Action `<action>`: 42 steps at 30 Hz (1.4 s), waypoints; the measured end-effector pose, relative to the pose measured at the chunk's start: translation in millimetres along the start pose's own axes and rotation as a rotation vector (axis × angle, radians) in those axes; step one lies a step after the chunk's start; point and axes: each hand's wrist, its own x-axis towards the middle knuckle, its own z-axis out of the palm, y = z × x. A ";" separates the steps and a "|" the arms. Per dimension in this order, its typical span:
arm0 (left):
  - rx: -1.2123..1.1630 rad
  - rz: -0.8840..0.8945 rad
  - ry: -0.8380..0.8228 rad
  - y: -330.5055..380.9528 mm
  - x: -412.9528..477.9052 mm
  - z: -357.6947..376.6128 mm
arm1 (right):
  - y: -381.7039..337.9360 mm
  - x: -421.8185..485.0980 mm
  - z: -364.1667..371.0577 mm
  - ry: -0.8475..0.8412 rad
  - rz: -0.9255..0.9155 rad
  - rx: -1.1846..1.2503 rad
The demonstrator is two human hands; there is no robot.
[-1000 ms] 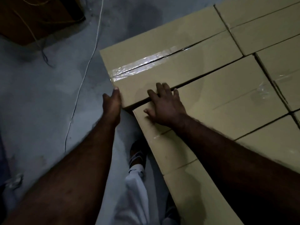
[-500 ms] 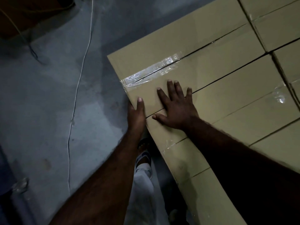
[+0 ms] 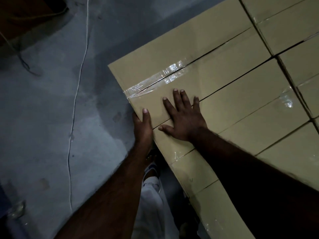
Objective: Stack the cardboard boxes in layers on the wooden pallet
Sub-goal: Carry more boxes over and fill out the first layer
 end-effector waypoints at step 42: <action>1.608 0.925 -0.608 -161.0 -284.8 127.2 | 149.2 -376.2 174.4 0.059 0.455 0.294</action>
